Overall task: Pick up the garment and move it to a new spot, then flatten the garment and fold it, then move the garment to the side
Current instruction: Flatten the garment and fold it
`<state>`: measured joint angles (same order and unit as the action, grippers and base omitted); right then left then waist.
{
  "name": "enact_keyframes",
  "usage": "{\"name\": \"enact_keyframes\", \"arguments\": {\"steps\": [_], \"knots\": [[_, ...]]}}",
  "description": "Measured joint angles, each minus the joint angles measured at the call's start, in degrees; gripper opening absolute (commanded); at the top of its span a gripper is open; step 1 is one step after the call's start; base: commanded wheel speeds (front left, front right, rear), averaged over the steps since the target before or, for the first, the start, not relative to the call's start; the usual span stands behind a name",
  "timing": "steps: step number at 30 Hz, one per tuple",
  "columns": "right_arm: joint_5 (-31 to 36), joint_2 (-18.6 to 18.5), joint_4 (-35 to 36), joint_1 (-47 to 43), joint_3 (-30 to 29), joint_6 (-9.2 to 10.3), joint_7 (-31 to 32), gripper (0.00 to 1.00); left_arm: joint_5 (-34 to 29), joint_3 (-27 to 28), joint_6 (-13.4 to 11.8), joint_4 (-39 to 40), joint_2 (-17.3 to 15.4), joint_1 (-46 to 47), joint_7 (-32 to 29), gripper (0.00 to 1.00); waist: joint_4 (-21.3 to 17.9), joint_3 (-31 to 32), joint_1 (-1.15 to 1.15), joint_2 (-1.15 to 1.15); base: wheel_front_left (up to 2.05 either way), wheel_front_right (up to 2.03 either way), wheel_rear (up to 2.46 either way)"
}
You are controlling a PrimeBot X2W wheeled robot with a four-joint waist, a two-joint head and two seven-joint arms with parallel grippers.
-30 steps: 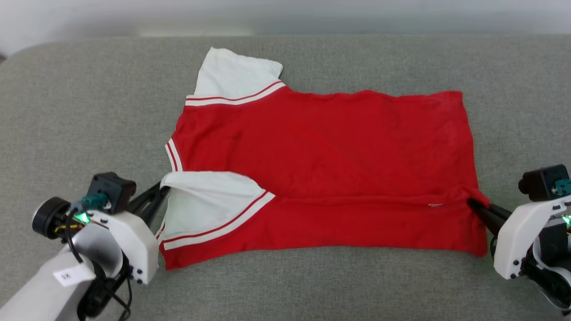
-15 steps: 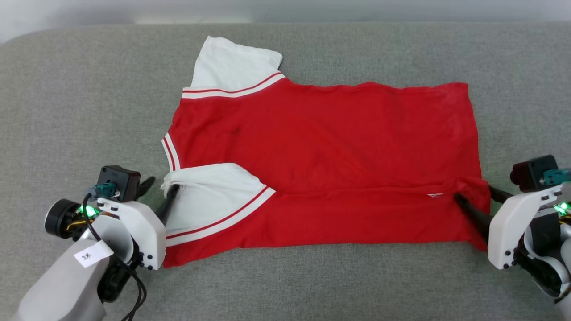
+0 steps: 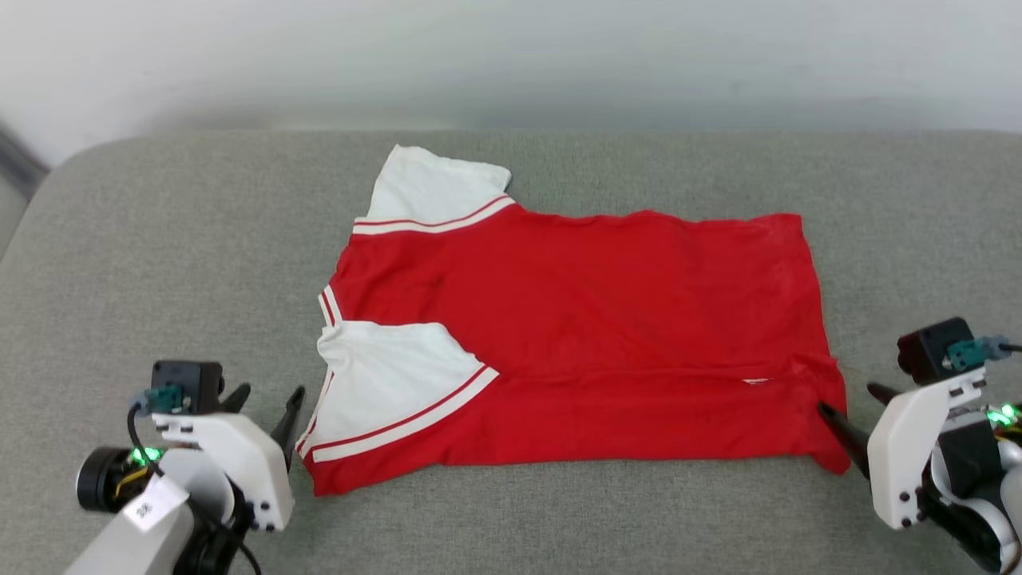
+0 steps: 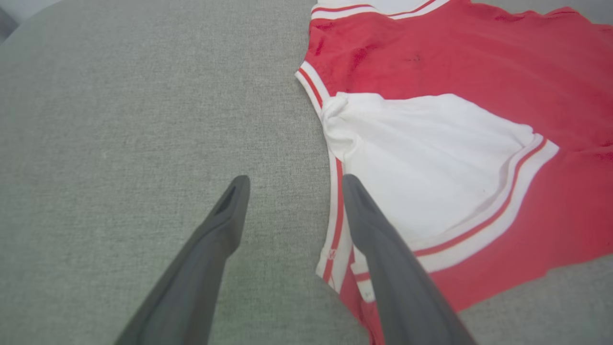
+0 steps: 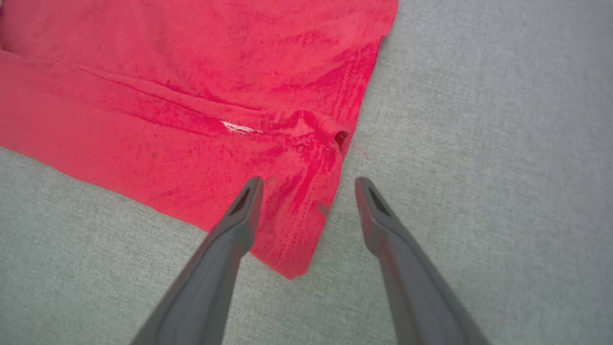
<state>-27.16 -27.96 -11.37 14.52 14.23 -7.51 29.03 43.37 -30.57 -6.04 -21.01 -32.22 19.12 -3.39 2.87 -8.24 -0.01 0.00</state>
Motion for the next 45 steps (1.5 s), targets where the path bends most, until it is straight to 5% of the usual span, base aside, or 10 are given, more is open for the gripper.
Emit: {"name": "enact_keyframes", "arguments": {"steps": [11, 18, 24, 37, 38, 39, 40, 41, 45], "knots": [[8.8, 11.3, 15.0, -10.3, -15.3, 0.01, 15.0, 1.00, 3.9, 1.1, -11.8, 20.7, -4.7, -13.9, -10.7, 1.00, -0.2, 1.5, -0.01, 0.00, 0.00, 0.00, 0.00], [11.6, 15.7, 23.1, -13.0, -18.1, 0.01, 19.5, 1.00, 3.7, 1.1, -16.6, 26.8, -6.1, -15.7, -13.7, 1.00, -1.0, -0.9, -0.01, 0.00, 0.00, 0.00, 0.00], [12.1, 17.4, 26.0, -13.3, -18.6, 0.01, 19.9, 1.00, 3.2, 1.2, -18.5, 26.3, -6.4, -15.6, -14.9, 1.00, -2.1, -3.5, 0.00, 0.00, 0.00, 0.00, 0.00], [12.3, 17.4, 26.5, -13.1, -19.1, 0.01, 18.9, 1.00, 5.5, 1.1, -15.6, 21.9, -5.5, -13.8, -15.8, 1.00, -3.9, -8.0, 0.00, 0.00, 0.00, 0.00, 0.00], [12.3, 17.3, 26.5, -13.1, -19.2, 0.01, 18.9, 1.00, 5.8, 1.0, -15.0, 21.6, -5.4, -13.6, -16.1, 0.95, -4.0, -8.2, 0.00, 0.00, 0.00, 0.00, 0.00], [12.3, 17.3, 26.5, -13.1, -19.1, 0.01, 18.9, 1.00, 6.2, 0.9, -14.4, 21.3, -5.3, -13.3, -16.3, 0.41, -4.0, -8.4, 0.00, 0.00, 0.00, 0.00, 0.00], [12.3, 17.2, 26.5, -13.1, -19.1, 0.01, 18.9, 1.00, 6.6, 0.8, -13.7, 20.9, -5.3, -13.0, -16.6, 0.06, -4.0, -8.5, 0.00, 0.00, 0.00, 0.00, 0.00], [12.3, 17.1, 26.5, -13.1, -19.1, 0.01, 18.9, 1.00, 6.9, 0.7, -13.0, 20.5, -5.3, -12.8, -16.8, 0.00, -3.9, -8.5, 0.00, 0.00, 0.00, 0.00, 0.00], [13.3, 16.3, 26.6, -13.0, -19.4, 0.01, 19.2, 1.00, 7.7, 0.4, -10.7, 18.7, -4.4, -12.1, -16.0, 0.00, -3.5, -7.9, 0.00, 0.00, 0.00, 0.00, 0.00]]}}
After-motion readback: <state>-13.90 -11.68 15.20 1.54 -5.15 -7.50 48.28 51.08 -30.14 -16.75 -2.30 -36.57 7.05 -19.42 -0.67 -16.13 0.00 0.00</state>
